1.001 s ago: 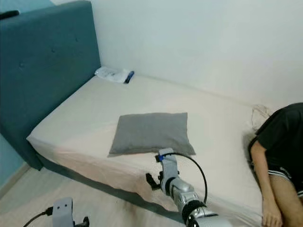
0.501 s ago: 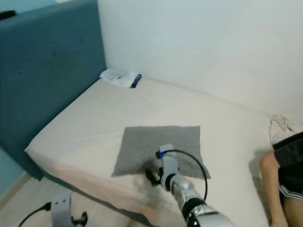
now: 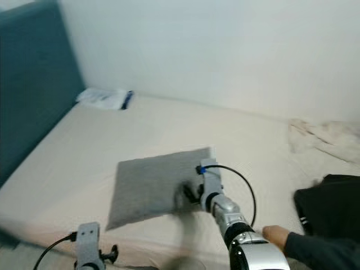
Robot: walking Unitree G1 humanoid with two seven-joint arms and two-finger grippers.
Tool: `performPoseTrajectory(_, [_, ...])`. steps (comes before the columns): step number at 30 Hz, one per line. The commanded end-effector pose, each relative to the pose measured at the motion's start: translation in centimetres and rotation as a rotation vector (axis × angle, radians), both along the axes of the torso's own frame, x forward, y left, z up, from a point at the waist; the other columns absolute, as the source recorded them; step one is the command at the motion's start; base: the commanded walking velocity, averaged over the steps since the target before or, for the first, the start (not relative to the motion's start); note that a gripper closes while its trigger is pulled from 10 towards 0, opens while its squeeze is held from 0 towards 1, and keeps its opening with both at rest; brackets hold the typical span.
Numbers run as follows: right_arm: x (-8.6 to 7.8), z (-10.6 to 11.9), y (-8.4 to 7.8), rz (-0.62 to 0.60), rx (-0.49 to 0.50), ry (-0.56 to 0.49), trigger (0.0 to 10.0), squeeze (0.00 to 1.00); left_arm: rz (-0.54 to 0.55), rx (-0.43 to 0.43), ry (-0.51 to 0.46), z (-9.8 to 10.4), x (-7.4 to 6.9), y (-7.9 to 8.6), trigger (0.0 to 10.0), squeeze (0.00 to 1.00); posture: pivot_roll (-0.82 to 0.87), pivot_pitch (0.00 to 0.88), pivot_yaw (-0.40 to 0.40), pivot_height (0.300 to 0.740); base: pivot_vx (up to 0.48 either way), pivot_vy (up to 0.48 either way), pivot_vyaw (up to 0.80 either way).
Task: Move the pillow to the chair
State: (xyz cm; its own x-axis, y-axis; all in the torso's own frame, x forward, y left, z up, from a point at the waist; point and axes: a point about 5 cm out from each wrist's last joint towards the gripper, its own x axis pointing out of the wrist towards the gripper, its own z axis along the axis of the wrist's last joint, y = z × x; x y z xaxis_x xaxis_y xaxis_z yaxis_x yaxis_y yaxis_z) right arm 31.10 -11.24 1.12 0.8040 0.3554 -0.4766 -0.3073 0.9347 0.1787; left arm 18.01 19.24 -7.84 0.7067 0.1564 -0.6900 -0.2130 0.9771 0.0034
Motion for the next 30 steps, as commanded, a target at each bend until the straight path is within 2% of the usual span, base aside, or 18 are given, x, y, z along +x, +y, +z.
performPoseTrajectory(1, [-0.3,-0.3,0.1,-0.011,0.028,0.022,10.0,0.0,-0.01,0.004,0.009,-0.2,-0.3,-0.1,10.0,0.0,-0.01,0.058,-0.075,0.74,0.0,0.0,-0.76])
performPoseTrajectory(3, [-0.2,-0.2,0.1,-0.015,0.046,0.02,10.0,0.0,-0.011,0.005,0.009,-0.2,-0.3,-0.1,10.0,0.0,-0.01,0.058,-0.074,0.74,0.0,0.0,-0.75])
performPoseTrajectory(8, [0.3,0.6,0.9,0.003,0.153,-0.004,10.0,0.0,-0.023,0.029,0.001,0.0,-0.2,0.1,10.0,0.0,0.0,0.067,-0.067,0.74,0.0,0.0,0.0])
performPoseTrajectory(14, [0.5,1.0,1.5,0.018,0.181,-0.009,10.0,0.0,-0.025,0.059,-0.008,0.1,-0.1,0.3,10.0,0.0,0.0,0.068,-0.065,0.74,0.0,0.0,0.0])
performPoseTrajectory(18, [1.1,1.6,1.5,-0.057,0.285,0.007,10.0,0.0,0.047,0.141,-0.061,1.2,1.0,2.4,10.0,0.0,0.01,0.067,-0.059,0.74,0.0,0.0,0.0])
performPoseTrajectory(21, [1.3,1.7,1.5,-0.065,0.305,0.012,10.0,0.0,0.081,0.157,-0.076,1.5,1.3,3.0,10.0,0.0,0.01,0.067,-0.058,0.74,0.0,0.0,0.0])
performPoseTrajectory(23, [1.3,1.8,1.5,-0.058,0.328,0.021,10.0,0.0,0.162,0.19,-0.108,2.2,1.8,4.5,10.0,0.0,0.01,0.07,-0.059,0.74,0.0,0.0,0.0])
performPoseTrajectory(24, [1.3,1.8,1.5,-0.058,0.328,0.021,10.0,0.0,0.162,0.19,-0.108,2.2,1.8,4.5,10.0,0.0,0.01,0.07,-0.059,0.74,0.0,0.0,0.0])
performPoseTrajectory(27, [1.1,1.5,1.2,-0.04,0.304,0.043,10.0,0.0,0.271,0.218,-0.117,2.8,2.0,6.2,10.0,0.0,0.0,0.052,-0.062,0.74,0.0,0.0,0.0])
performPoseTrajectory(30, [0.9,1.2,1.1,-0.035,0.283,0.056,10.0,0.0,0.277,0.219,-0.105,2.8,1.9,6.3,10.0,0.0,0.0,0.046,-0.062,0.74,0.0,0.0,0.0])
